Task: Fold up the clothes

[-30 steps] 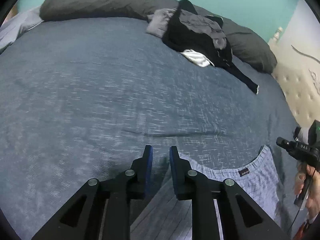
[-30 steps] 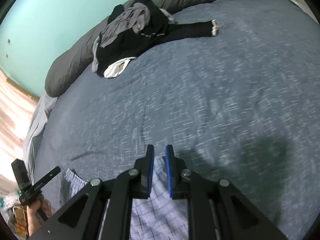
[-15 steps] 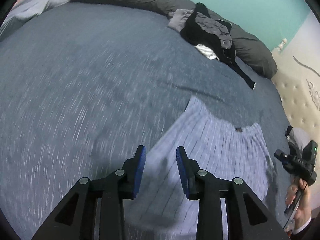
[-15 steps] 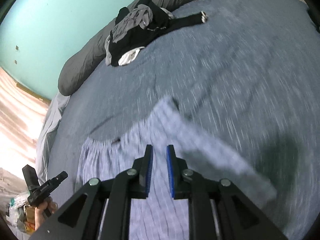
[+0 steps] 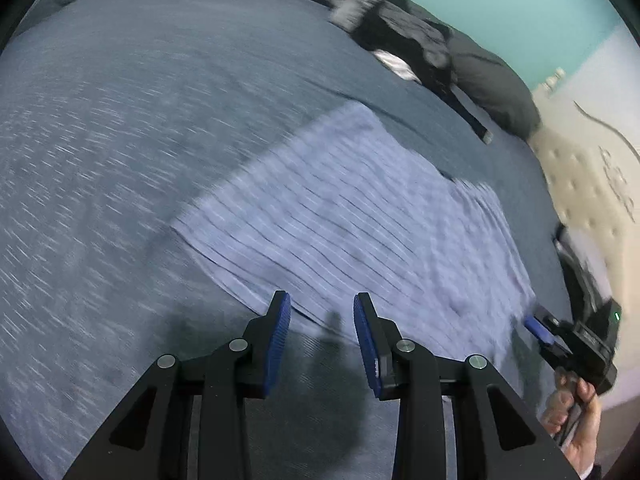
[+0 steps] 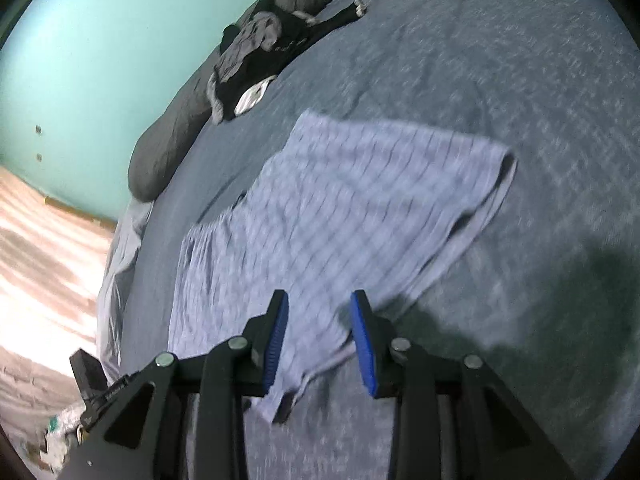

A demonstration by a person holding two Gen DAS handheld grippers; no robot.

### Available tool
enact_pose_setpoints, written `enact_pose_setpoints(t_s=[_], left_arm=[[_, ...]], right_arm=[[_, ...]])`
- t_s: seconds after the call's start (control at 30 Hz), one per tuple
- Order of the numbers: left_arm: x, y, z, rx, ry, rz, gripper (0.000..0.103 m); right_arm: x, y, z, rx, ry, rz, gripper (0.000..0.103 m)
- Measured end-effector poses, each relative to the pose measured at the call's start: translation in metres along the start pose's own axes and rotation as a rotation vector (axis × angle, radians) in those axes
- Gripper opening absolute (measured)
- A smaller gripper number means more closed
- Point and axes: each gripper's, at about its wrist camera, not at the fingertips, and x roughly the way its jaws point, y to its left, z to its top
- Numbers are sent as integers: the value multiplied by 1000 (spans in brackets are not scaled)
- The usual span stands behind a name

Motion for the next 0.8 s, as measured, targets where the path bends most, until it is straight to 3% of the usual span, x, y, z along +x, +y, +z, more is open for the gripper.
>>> enact_pose_setpoints(t_s=[0.23, 0.43, 0.63, 0.8], left_arm=[[8, -42, -39, 55, 64, -81, 36], [13, -76, -63, 147, 93, -86, 36], [20, -96, -78, 193, 110, -100, 36], [24, -91, -79, 186, 116, -87, 36]], right_arm=[[6, 32, -27, -110, 81, -20, 32], [5, 51, -63, -250, 138, -95, 32], [10, 54, -75, -263, 154, -110, 32], [21, 54, -80, -275, 170, -119, 32]])
